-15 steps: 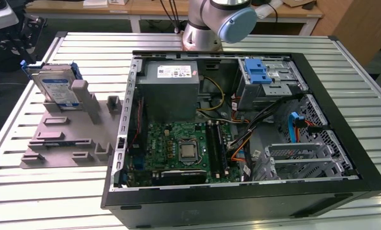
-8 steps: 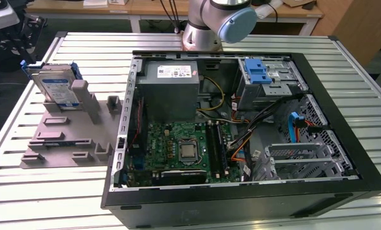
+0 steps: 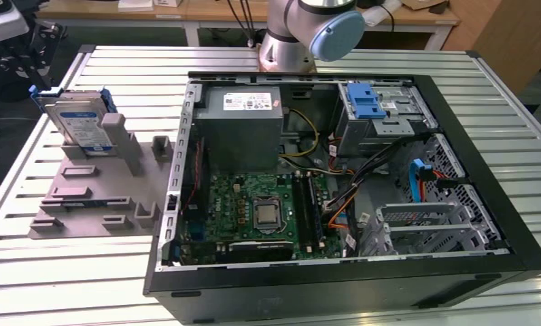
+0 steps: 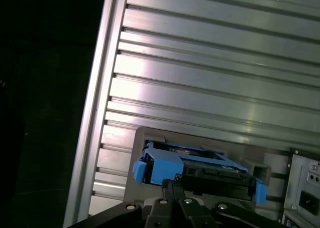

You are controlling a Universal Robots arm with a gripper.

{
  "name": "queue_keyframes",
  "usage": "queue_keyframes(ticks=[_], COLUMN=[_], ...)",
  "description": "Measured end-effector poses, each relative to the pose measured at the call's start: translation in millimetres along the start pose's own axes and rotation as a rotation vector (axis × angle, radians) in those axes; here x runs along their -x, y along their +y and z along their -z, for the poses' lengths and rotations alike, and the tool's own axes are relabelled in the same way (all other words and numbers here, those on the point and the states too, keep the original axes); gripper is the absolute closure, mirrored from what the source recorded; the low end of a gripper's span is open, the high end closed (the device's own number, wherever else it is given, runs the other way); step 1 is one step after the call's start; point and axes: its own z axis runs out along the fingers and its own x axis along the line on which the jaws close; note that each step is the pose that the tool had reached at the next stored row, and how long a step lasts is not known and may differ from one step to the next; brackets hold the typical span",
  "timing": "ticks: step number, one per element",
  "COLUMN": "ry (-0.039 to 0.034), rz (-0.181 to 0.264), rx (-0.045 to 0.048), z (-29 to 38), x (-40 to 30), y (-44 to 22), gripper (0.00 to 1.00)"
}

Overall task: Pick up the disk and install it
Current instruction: 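Pick up the disk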

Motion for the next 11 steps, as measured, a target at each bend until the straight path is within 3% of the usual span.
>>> queue_keyframes(ticks=[11], ry=[0.0007], rz=[0.023], rx=[0.0005], z=[0.0], x=[0.0], y=[0.0], gripper=[0.89])
